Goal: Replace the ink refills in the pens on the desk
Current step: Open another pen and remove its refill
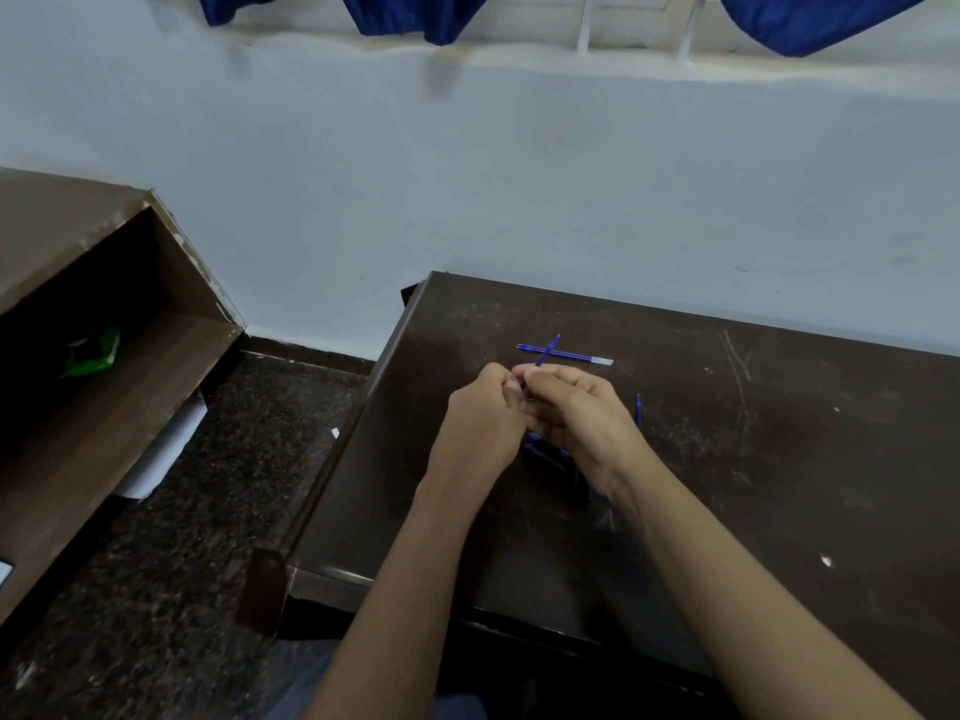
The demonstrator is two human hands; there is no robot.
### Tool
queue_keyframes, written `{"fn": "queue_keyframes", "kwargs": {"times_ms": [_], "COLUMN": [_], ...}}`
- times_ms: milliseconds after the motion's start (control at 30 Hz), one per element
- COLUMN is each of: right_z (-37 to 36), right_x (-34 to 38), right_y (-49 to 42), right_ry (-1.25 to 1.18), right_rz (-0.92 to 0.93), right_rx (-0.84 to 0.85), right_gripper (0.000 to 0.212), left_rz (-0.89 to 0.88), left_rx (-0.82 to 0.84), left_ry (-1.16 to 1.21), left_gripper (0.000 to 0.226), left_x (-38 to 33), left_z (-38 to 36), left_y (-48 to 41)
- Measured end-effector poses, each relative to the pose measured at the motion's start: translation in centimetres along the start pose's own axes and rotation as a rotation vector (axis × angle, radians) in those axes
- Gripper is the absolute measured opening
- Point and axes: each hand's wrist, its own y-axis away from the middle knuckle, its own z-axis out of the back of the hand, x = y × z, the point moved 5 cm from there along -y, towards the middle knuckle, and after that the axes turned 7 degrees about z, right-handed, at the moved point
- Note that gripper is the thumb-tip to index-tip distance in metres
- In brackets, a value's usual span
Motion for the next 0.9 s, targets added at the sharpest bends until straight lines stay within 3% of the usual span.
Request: {"fn": "queue_keyframes", "kwargs": {"times_ms": [167,267,333,467,533,733,900], "right_z": [0.8,2.4,3.4,3.4,3.4,4.5,4.2], "right_x": [-0.3,2.3,4.6,5.4,3.8,0.5,-0.8], "right_y": [-0.5,-2.6,-4.7,-8.7,-9.9,-11.3,-12.2], "right_ry": [-0.204,-0.311,-0.121,0.946,1.208,1.454,1.476], "right_rz": [-0.072,0.049,0.164,0.281,0.289,0.199,0.184], "right_rx": [-0.163,-0.234,-0.211,-0.046,0.008,0.006,0.022], "right_gripper": [0.011,0.015,0.020,0.031,0.030,0.018,0.018], "left_rz": [-0.005,-0.008,0.003,0.008,-0.005,-0.017,-0.008], "left_rx": [0.049,0.052,0.057,0.049,0.034,0.001,-0.009], "left_ry": [-0.024,0.000,0.017,0.033,0.029,0.017,0.018], "left_gripper": [0.018,0.016,0.018,0.018,0.020,0.022,0.021], "left_x": [-0.3,-0.5,-0.4,-0.2,-0.2,0.0,0.1], "left_z": [-0.8,-0.9,-0.9,-0.8,-0.7,-0.4,-0.2], "left_y": [0.4,0.6,0.6,0.4,0.4,0.2,-0.1]}}
